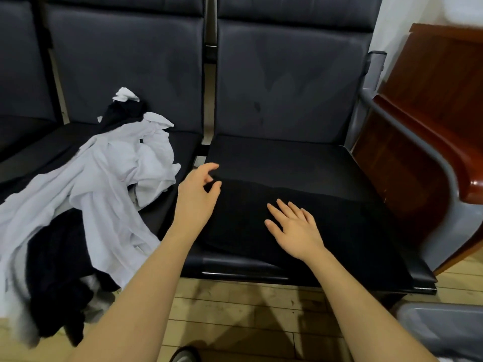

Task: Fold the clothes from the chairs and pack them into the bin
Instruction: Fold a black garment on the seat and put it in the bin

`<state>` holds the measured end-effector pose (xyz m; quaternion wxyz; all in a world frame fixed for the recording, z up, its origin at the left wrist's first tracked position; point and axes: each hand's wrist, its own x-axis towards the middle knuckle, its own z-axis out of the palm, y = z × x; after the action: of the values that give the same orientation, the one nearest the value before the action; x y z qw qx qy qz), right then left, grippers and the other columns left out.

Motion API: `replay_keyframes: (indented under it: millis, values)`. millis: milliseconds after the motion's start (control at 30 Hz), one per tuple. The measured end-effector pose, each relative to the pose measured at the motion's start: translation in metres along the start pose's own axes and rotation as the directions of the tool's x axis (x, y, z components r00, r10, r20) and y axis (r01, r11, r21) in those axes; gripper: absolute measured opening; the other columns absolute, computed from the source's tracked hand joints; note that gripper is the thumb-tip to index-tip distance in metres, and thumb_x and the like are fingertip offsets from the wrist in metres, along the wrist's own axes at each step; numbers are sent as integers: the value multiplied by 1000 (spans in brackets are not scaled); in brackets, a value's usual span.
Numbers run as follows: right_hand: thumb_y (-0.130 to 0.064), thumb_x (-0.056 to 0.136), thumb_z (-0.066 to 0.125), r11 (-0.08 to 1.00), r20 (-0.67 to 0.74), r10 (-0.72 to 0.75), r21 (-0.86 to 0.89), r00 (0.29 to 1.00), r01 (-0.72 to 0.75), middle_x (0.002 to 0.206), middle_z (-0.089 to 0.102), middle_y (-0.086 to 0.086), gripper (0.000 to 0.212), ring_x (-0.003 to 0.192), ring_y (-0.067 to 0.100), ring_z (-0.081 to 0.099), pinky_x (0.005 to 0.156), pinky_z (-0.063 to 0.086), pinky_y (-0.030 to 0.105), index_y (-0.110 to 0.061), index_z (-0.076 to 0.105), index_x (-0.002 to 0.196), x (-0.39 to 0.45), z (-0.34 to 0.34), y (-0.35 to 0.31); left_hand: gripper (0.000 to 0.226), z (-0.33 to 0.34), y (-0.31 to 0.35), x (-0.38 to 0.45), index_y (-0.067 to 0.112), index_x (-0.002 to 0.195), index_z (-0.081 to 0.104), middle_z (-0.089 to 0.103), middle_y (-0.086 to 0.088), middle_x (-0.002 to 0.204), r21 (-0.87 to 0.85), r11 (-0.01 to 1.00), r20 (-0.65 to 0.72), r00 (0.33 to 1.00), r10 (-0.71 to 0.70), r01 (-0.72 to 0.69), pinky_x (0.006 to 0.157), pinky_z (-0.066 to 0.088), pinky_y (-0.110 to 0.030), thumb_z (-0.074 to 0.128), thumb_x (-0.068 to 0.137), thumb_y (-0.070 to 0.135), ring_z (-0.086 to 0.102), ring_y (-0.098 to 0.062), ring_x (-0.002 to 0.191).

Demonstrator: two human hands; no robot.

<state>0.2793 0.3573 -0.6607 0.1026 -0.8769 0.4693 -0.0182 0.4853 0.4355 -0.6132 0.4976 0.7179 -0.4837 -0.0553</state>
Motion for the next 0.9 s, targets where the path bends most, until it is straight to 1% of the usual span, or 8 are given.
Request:
replay_keyframes:
  millis: [133, 267, 333, 400, 533, 667, 767, 900]
  values:
    - [-49, 100, 26, 997, -39, -54, 57, 998, 56, 159, 14, -4, 53, 147, 19, 7, 117, 2, 39, -31, 22, 150, 6, 11, -39, 31, -9, 19, -1, 24, 115, 62, 59, 8, 89, 50, 988, -10, 989, 146, -145, 80, 44, -18, 65, 85, 14, 55, -5, 86]
    - [-37, 99, 41, 942, -142, -61, 320, 988, 104, 148, 37, -6, 42, 138, 15, 29, 111, 13, 33, -25, 46, 139, 1, -1, -29, 32, 0, 38, -7, 21, 115, 63, 63, 7, 90, 77, 958, 33, 961, 275, -277, 82, 48, -29, 66, 84, 14, 58, -10, 87]
    - [-34, 98, 44, 971, -254, -33, 220, 967, 91, 142, 44, -9, 38, 133, 12, 35, 107, 17, 32, -26, 51, 134, -7, -10, -3, 32, 9, 51, -10, 19, 114, 65, 65, 5, 89, 117, 925, 69, 932, 355, -361, 82, 48, -32, 68, 83, 14, 60, -13, 86]
    - [-33, 98, 44, 995, -311, 28, 98, 950, 3, 142, 44, -9, 37, 133, 11, 35, 105, 17, 32, -28, 51, 134, -20, -18, 32, 32, 22, 63, -13, 19, 114, 65, 66, 5, 88, 149, 892, 116, 904, 412, -426, 81, 43, -30, 69, 82, 15, 60, -15, 86]
    - [-40, 99, 39, 975, -205, 221, 32, 953, -219, 153, 31, -9, 45, 141, 11, 24, 110, 14, 34, -31, 38, 143, -49, -26, 95, 30, 53, 86, -19, 18, 110, 66, 66, 6, 86, 142, 845, 162, 854, 494, -515, 81, 39, -28, 70, 81, 14, 61, -16, 83]
    - [-45, 101, 31, 961, -149, 277, 65, 949, -270, 156, 23, -11, 48, 144, 10, 17, 112, 9, 37, -33, 31, 147, -57, -17, 111, 32, 88, 107, -29, 16, 110, 65, 65, 6, 85, 106, 820, 206, 820, 535, -562, 80, 37, -26, 71, 79, 12, 60, -15, 81]
    - [-42, 100, 34, 952, -184, 269, 200, 945, -232, 153, 30, -13, 44, 142, 8, 21, 109, 10, 36, -34, 38, 143, -55, -17, 113, 34, 112, 117, -36, 17, 112, 64, 64, 7, 85, 72, 834, 220, 824, 522, -548, 81, 35, -23, 70, 80, 12, 59, -13, 82]
    - [-32, 101, 41, 860, -214, 297, 483, 930, -164, 142, 46, -9, 37, 133, 13, 38, 110, 18, 37, -29, 48, 136, -60, -24, 125, 37, 137, 133, -41, 19, 119, 59, 63, 8, 91, -4, 875, 229, 852, 471, -483, 86, 32, -19, 67, 84, 14, 56, -8, 86]
